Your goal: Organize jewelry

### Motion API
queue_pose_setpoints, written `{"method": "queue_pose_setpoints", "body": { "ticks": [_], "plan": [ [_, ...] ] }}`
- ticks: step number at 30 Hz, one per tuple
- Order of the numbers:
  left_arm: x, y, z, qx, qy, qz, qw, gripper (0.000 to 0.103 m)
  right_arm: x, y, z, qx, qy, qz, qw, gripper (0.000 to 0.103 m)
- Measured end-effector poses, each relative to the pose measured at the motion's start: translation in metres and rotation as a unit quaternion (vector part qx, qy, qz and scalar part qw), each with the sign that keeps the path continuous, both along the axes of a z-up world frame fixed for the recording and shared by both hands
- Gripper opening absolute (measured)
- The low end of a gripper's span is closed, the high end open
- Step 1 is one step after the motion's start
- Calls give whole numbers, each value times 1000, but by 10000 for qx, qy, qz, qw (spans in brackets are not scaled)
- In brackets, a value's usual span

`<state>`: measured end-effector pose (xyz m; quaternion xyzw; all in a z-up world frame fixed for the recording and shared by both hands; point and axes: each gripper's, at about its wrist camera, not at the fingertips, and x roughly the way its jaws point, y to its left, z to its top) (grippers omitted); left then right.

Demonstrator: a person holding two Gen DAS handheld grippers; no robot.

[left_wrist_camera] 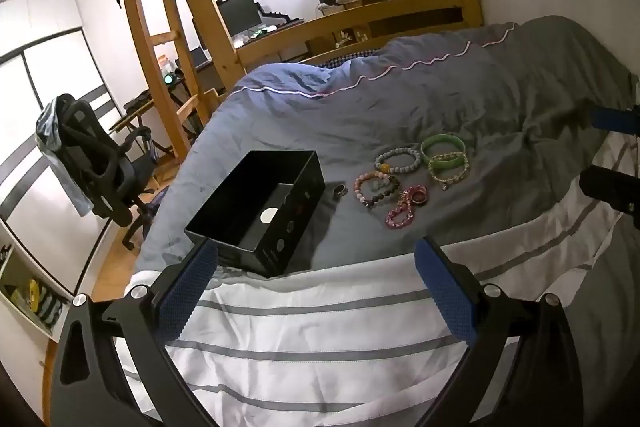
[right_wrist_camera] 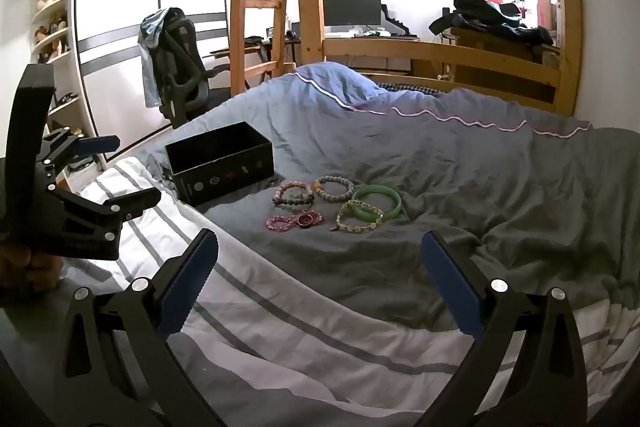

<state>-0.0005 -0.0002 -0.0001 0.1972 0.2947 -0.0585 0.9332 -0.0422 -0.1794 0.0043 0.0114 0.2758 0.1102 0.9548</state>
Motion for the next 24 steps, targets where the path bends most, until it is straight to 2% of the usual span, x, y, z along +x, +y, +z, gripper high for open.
{"method": "queue_pose_setpoints", "body": {
  "ticks": [9,24],
  "plan": [
    [-1,3,1,-67,22,7,10000,97,-1,0,0,-12,4,-3,10000,100],
    [1,-1,-3,63,87,12,9999,97,1,0,0,-35,23,-3,10000,100]
  ]
}}
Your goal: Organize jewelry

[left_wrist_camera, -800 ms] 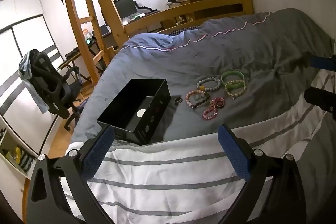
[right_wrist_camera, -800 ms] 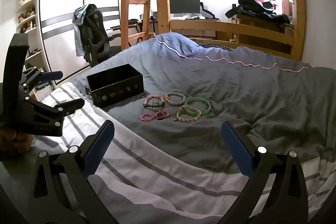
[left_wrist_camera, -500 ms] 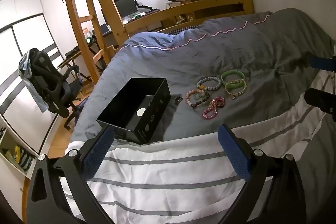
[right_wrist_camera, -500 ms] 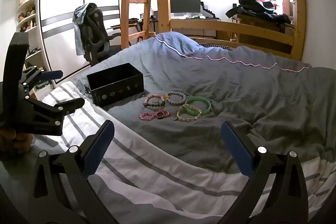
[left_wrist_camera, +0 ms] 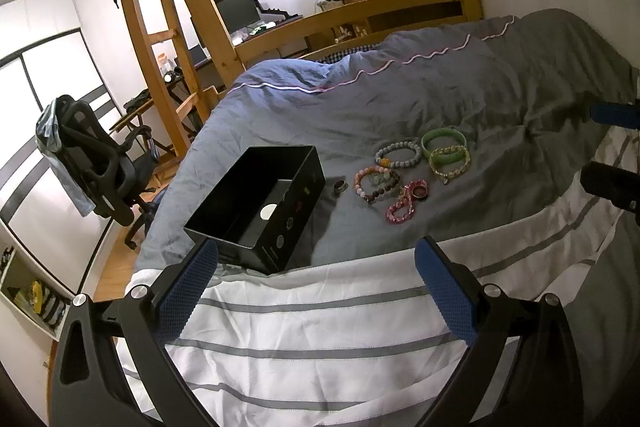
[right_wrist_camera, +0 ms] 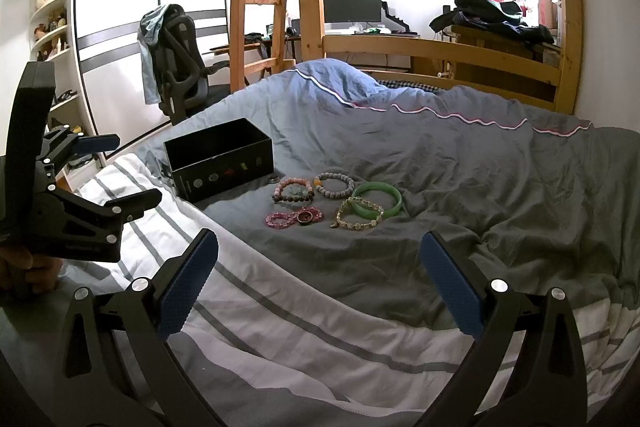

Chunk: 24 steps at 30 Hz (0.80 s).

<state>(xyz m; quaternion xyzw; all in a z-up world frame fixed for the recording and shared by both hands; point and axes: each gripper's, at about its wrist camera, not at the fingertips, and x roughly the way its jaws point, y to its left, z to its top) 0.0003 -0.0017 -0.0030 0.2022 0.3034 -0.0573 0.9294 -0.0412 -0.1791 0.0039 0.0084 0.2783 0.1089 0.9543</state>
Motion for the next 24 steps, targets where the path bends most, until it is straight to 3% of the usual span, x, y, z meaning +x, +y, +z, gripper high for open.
{"method": "queue_pose_setpoints", "body": {
  "ticks": [24],
  "plan": [
    [1,0,-1,48,1,-6,10000,97,1,1,-1,-17,24,2,10000,100]
  ]
}}
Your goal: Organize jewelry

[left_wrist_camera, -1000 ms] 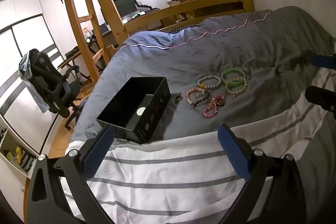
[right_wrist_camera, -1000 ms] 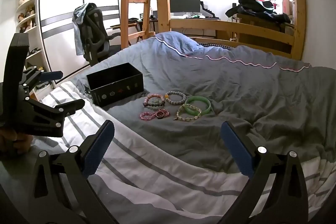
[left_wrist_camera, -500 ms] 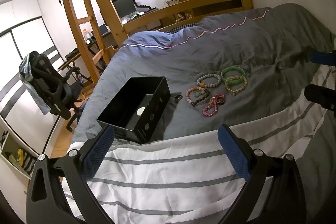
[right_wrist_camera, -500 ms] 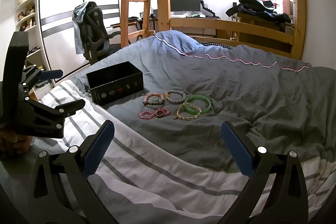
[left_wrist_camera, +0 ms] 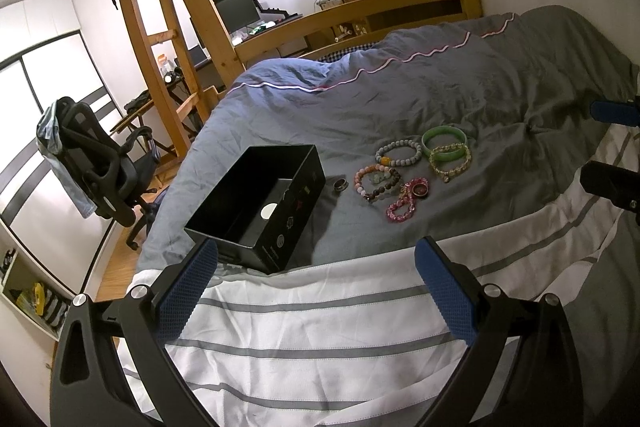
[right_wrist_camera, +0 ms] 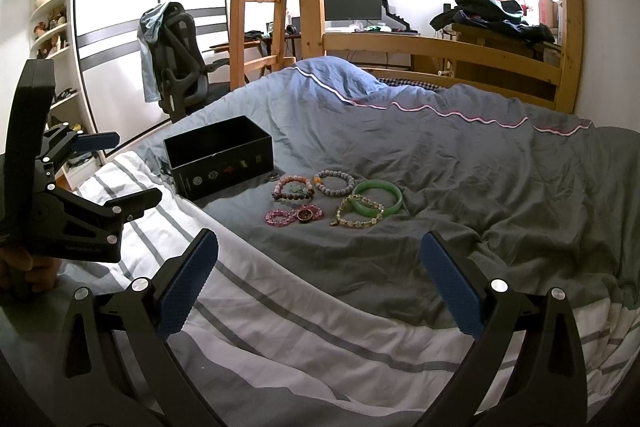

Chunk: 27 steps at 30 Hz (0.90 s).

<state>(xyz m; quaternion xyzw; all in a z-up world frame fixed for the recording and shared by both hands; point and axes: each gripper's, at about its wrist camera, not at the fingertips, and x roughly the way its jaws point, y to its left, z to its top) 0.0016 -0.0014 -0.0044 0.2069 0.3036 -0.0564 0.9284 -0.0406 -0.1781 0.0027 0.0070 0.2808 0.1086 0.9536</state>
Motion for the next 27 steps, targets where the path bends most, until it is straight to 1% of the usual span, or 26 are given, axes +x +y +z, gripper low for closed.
{"method": "queue_pose_setpoints", "body": {
  "ticks": [14,27],
  "plan": [
    [-2,-1,-2,95,-2,-39,9999,97,0,1,0,-19,11,11,10000,100],
    [-2,0,-2,103,0,-34,9999,97,0,2,0,-30,23,11,10000,100]
  ]
}}
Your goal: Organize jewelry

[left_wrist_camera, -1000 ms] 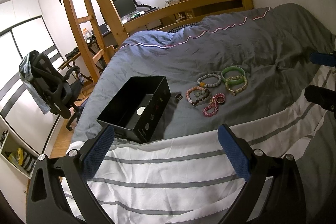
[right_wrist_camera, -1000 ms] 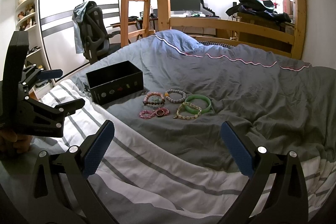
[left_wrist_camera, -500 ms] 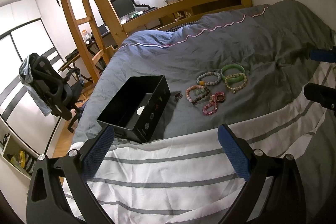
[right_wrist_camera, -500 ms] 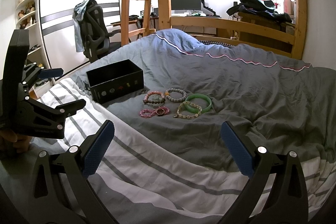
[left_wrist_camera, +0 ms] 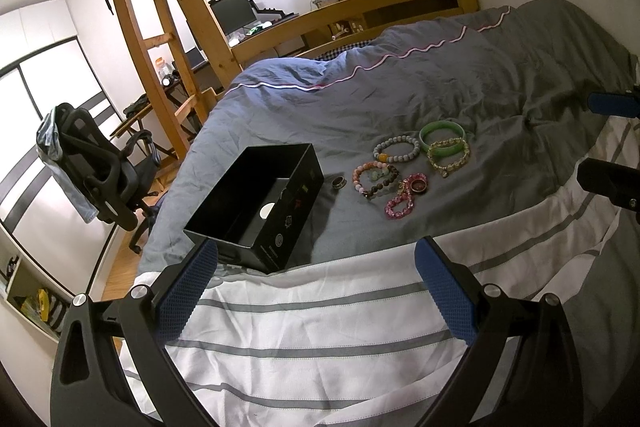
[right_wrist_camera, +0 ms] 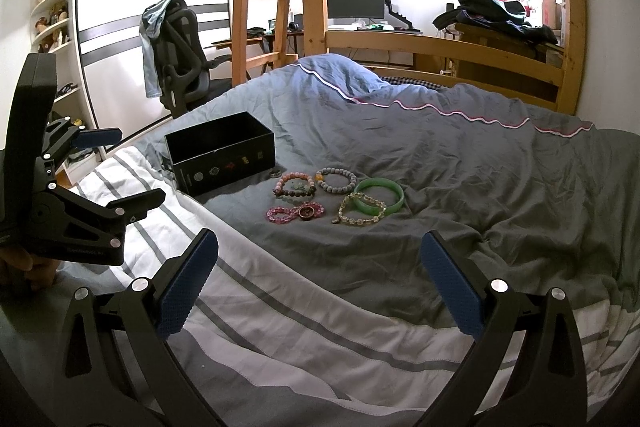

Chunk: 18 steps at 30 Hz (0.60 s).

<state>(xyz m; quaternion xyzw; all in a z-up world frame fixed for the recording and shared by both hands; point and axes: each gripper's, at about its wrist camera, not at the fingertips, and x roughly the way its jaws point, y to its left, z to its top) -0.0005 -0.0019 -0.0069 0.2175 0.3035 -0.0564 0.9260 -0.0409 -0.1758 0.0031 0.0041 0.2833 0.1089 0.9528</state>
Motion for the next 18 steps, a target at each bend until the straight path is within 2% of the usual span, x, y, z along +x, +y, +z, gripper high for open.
{"method": "queue_pose_setpoints", "body": {
  "ticks": [18],
  "plan": [
    [0,-1,0,9,-2,8,10000,97,0,0,0,-13,8,-2,10000,100]
  ]
}}
